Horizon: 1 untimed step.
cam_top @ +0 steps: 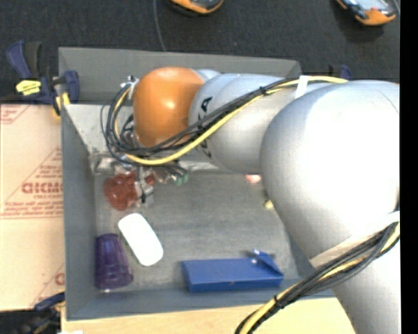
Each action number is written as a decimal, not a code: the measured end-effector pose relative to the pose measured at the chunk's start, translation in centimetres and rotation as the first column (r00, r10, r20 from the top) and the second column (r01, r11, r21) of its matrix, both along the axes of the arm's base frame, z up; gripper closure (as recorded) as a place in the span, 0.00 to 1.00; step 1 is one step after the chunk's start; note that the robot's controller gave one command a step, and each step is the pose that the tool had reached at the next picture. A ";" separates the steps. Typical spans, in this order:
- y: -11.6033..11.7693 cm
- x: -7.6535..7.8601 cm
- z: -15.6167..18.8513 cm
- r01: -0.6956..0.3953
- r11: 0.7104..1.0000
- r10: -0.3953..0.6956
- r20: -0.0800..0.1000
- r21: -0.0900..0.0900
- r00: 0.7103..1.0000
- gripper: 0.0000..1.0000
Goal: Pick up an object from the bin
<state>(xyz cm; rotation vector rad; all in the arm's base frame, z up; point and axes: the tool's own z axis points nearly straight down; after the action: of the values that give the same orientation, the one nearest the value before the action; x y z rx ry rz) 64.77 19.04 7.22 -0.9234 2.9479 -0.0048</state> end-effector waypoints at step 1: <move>1.4 0.4 8.1 -0.005 1.000 0.005 0.001 -0.001 1.000 1.00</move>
Offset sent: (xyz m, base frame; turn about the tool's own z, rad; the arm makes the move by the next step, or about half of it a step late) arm -0.0178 0.0019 0.2436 -0.0043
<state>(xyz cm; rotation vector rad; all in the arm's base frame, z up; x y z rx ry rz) 65.20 20.44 15.31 -0.9308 2.9448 -0.0060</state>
